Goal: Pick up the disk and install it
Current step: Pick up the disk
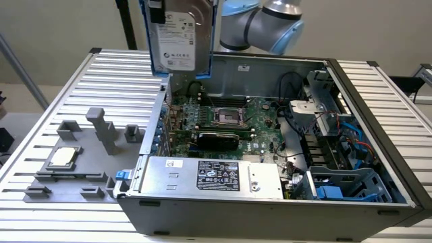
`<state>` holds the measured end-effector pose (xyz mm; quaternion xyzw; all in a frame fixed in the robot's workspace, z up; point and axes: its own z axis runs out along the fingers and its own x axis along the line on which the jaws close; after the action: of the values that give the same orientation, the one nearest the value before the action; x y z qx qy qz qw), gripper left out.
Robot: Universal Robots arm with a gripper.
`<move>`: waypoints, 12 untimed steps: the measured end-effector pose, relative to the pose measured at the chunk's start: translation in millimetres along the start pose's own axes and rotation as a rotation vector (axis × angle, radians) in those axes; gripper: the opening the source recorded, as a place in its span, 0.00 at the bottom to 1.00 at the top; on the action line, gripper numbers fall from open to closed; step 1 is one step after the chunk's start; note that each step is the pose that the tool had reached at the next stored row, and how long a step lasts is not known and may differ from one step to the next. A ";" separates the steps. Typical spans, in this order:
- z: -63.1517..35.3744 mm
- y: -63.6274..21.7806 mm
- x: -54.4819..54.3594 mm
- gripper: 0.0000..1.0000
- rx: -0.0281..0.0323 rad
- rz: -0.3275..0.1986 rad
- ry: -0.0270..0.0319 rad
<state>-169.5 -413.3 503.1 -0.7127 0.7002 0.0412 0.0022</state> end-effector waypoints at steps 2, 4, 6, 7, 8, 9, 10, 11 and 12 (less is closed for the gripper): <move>-0.6 -9.2 2.7 0.33 0.0000 0.000 0.0000; -1.2 -18.2 5.5 0.33 -0.0001 0.000 0.0000; -1.7 -27.2 8.6 0.33 0.0001 0.000 -0.0001; -2.0 -31.6 10.1 0.33 0.0000 0.000 -0.0001; -2.3 -36.1 11.8 0.33 0.0000 0.000 -0.0001; -2.6 -40.7 13.6 0.33 0.0001 0.000 -0.0001; -2.9 -45.2 15.3 0.33 0.0000 0.000 0.0000; -3.2 -49.6 17.1 0.33 -0.0001 0.000 0.0000; -3.4 -54.1 19.0 0.33 0.0000 0.000 -0.0001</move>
<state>-115.0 -431.4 502.4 -0.7127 0.7002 0.0412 0.0022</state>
